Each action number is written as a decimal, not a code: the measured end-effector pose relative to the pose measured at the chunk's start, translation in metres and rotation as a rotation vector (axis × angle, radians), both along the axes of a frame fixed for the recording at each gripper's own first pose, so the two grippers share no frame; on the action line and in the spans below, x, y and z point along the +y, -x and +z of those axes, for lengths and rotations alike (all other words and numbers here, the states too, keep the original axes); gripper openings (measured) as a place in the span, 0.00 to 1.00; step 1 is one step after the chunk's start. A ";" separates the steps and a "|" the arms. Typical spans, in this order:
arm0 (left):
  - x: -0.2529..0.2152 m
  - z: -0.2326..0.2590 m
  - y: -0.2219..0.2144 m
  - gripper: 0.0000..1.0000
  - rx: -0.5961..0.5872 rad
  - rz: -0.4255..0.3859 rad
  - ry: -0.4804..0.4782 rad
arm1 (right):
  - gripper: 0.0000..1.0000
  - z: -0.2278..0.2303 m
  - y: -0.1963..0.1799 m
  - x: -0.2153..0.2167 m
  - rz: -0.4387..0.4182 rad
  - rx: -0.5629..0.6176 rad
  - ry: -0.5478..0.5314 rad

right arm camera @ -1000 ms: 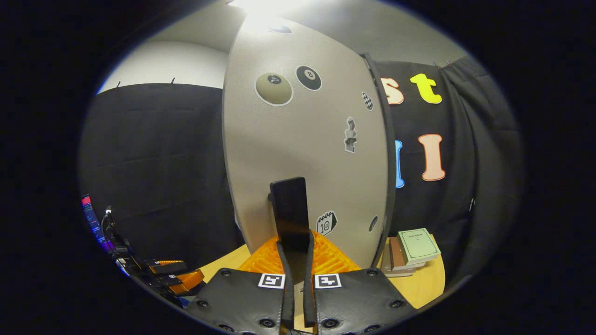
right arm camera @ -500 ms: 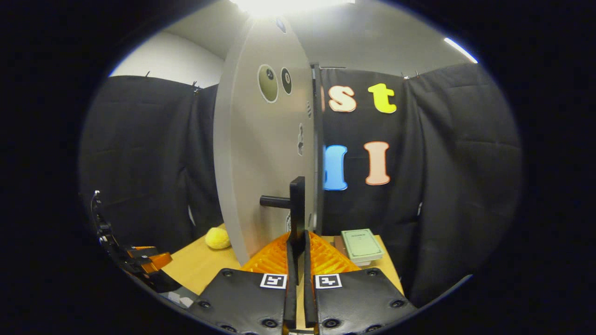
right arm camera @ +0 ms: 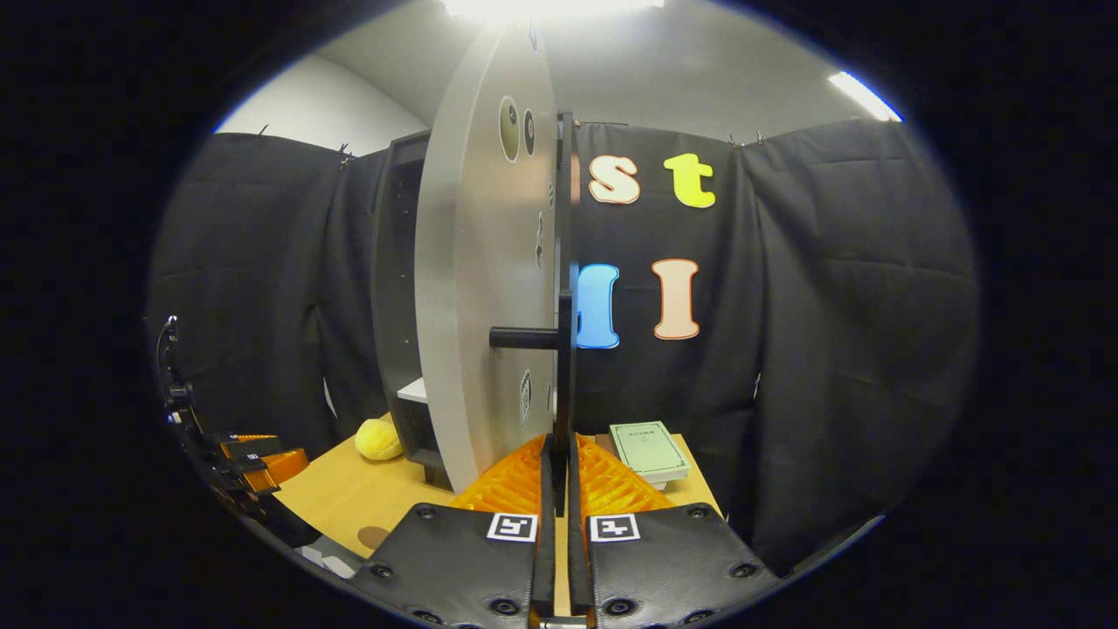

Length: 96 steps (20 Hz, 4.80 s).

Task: Open the cabinet door with the right hand, grasp the bottle in the cabinet with the left hand and place it on the coaster, then close the cabinet door with the right hand.

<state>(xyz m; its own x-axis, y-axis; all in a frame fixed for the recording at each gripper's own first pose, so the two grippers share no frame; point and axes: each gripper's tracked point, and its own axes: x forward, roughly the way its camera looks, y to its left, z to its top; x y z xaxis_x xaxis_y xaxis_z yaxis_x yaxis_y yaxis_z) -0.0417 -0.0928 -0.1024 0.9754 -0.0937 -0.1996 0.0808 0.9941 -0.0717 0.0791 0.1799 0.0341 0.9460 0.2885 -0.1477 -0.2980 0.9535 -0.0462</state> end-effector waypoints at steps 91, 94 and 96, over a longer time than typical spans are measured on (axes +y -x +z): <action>0.069 -0.131 -0.074 0.75 -0.049 -0.096 -0.047 | 0.98 -0.025 -0.055 -0.136 -0.335 -0.005 -0.414; 0.067 -0.168 -0.059 0.75 -0.030 -0.077 -0.054 | 0.98 -0.032 -0.045 -0.149 -0.401 -0.008 -0.428; 0.066 -0.188 -0.055 0.75 -0.023 -0.065 -0.036 | 0.98 -0.034 -0.041 -0.158 -0.439 -0.016 -0.377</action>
<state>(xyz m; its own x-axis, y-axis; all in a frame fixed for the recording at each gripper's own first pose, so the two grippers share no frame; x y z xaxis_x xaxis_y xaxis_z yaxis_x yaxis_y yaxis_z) 0.0136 -0.0269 -0.2901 0.9717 -0.1504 -0.1819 0.1467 0.9886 -0.0337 0.1204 0.0216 0.0000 0.9903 -0.1014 -0.0955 0.1270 0.9389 0.3199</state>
